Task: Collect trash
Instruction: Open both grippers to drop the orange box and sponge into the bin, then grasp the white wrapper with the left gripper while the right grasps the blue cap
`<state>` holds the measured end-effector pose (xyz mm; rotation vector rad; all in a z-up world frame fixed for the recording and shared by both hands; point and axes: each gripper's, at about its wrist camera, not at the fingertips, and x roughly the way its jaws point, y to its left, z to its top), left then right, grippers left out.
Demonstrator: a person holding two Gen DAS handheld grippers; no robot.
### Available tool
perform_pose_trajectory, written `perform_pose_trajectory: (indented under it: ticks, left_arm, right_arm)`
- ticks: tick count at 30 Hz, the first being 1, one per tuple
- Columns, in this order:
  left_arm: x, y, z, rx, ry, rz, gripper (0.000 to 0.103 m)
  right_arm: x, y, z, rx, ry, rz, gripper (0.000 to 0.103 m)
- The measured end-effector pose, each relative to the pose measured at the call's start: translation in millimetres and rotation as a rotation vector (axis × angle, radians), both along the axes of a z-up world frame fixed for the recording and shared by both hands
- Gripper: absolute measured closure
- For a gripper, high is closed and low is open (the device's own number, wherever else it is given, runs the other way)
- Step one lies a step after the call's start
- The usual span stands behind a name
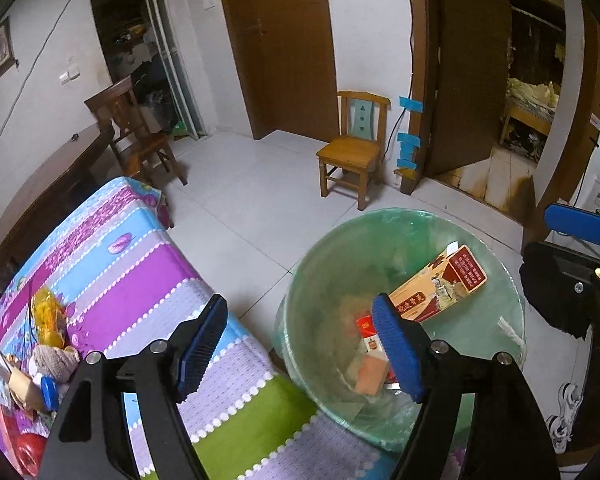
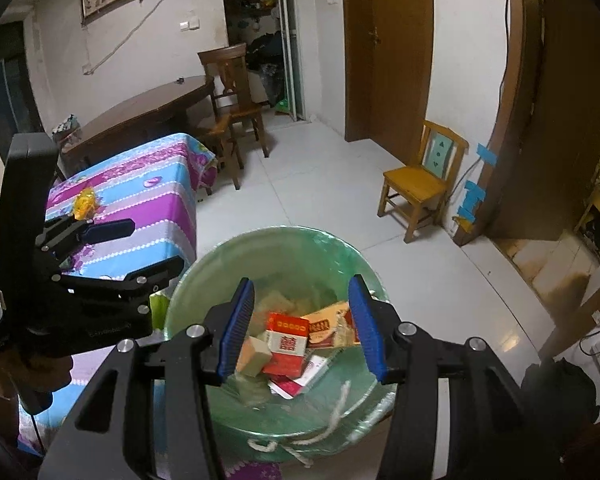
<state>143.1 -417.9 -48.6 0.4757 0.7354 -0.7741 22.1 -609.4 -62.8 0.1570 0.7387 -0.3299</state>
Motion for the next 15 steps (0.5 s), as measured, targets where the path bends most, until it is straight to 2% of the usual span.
perform_pose_trajectory:
  ticks: [8, 15]
  left_arm:
    - [5, 68, 7, -0.074, 0.036, 0.066, 0.027]
    - [5, 165, 17, -0.163, 0.047, 0.155, 0.026]
  right_arm:
    - [13, 25, 3, -0.02, -0.066, 0.044, 0.056]
    - [42, 56, -6, 0.032, -0.09, 0.139, 0.056]
